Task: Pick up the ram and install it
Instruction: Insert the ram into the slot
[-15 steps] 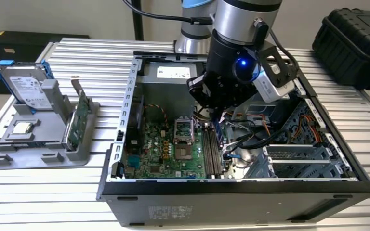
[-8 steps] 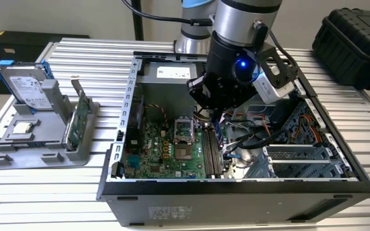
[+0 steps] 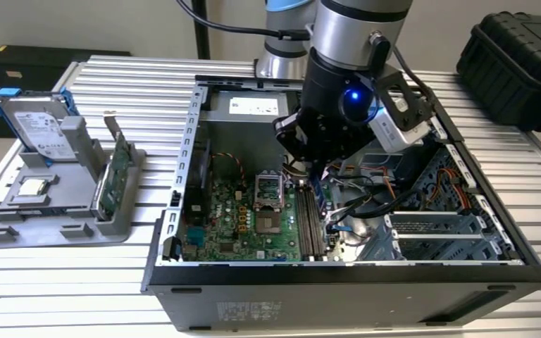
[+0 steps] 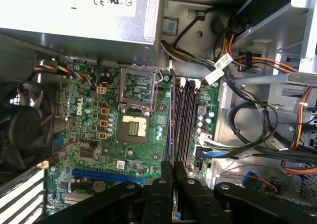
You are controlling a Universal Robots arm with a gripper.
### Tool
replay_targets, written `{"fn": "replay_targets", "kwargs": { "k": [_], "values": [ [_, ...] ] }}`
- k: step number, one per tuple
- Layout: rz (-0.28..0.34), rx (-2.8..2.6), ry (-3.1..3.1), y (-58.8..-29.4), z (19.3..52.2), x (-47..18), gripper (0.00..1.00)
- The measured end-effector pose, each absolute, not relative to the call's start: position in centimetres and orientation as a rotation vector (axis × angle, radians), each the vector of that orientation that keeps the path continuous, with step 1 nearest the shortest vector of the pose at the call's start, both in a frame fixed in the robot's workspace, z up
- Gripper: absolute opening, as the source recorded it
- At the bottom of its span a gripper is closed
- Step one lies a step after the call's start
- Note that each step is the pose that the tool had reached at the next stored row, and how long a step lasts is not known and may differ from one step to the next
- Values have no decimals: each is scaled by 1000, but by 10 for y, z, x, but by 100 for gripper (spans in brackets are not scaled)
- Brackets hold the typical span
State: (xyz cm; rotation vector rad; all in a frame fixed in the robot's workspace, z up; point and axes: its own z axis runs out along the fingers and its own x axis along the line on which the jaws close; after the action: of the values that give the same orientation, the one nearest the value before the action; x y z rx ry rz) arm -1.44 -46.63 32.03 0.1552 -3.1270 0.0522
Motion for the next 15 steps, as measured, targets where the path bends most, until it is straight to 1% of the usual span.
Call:
{"fn": "replay_targets", "kwargs": {
  "k": [15],
  "values": [
    [70, 155, -3126, -466, 316, -14, 0]
  ]
}}
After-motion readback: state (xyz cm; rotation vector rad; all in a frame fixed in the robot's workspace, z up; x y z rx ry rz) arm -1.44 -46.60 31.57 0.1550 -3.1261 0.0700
